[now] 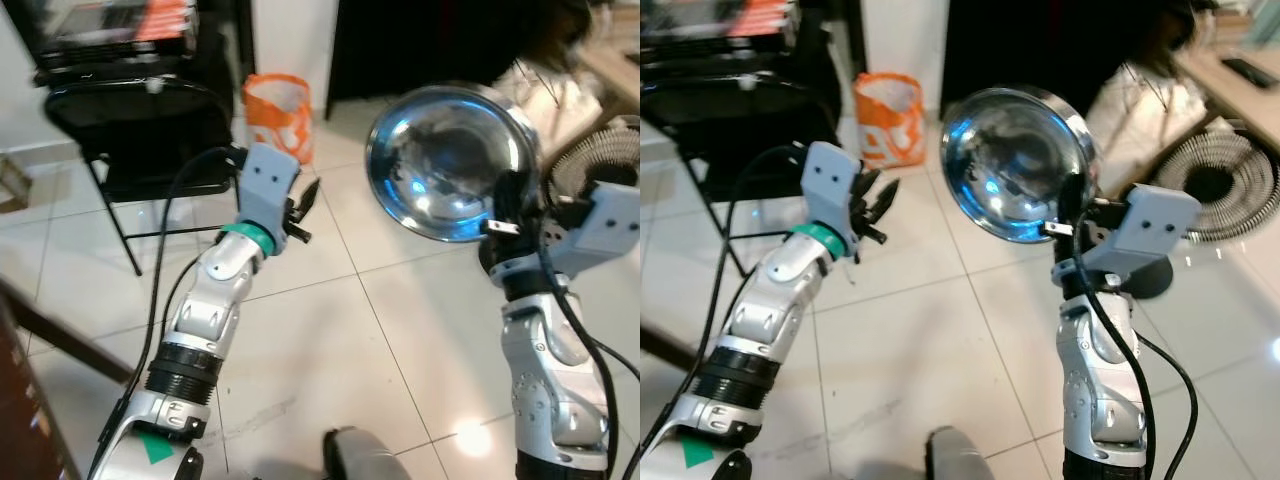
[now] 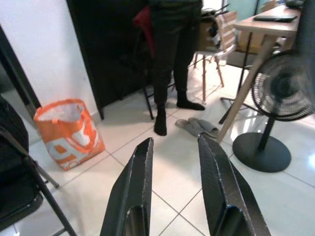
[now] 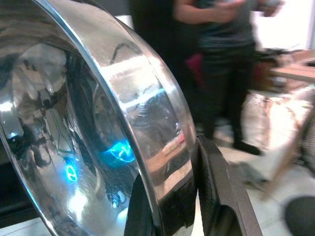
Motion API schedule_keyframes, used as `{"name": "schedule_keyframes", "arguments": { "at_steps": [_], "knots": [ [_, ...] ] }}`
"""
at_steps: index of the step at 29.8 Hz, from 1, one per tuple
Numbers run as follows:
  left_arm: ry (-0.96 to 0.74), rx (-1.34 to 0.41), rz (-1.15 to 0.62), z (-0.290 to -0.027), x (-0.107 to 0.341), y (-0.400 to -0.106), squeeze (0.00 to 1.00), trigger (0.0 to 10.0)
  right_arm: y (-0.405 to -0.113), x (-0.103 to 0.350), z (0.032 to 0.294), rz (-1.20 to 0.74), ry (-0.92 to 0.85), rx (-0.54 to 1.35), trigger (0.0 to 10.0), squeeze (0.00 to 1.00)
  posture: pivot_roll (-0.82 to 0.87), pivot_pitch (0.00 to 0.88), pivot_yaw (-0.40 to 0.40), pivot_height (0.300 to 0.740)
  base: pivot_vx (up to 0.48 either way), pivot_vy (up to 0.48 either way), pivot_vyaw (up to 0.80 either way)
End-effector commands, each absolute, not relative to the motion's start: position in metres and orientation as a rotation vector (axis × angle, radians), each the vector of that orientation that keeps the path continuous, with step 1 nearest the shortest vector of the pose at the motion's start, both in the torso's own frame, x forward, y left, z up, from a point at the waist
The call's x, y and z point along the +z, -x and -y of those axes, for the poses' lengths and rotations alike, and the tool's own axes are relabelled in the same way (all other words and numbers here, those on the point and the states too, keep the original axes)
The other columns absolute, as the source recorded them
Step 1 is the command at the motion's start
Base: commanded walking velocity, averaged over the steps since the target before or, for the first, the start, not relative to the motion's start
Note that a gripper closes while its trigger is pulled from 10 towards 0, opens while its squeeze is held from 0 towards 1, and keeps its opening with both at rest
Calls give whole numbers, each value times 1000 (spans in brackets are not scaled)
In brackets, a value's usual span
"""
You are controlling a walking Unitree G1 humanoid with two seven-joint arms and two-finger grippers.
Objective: Setting the table
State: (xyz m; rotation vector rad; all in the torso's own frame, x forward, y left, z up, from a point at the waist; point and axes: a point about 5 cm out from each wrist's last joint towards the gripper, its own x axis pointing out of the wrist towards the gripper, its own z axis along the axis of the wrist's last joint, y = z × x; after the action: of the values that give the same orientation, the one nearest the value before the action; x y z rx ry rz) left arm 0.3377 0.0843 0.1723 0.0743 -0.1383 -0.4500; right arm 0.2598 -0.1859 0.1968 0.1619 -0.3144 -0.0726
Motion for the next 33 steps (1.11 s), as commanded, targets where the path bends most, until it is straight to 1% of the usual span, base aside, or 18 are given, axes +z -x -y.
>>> {"name": "schedule_keyframes", "arguments": {
  "at_steps": [1, 33],
  "knots": [
    [-77, -467, 129, -81, 170, -337, 0, 10000, -258, 202, 189, 342, -160, -85, 10000, 0, -60, 0, 49, 740, 0, 0, -800],
    [-74, -476, 129, -78, 169, -336, 0, 10000, -258, 202, 190, 342, -158, -84, 10000, 0, -64, 0, 47, 740, 0, 0, -800]
  ]
}}
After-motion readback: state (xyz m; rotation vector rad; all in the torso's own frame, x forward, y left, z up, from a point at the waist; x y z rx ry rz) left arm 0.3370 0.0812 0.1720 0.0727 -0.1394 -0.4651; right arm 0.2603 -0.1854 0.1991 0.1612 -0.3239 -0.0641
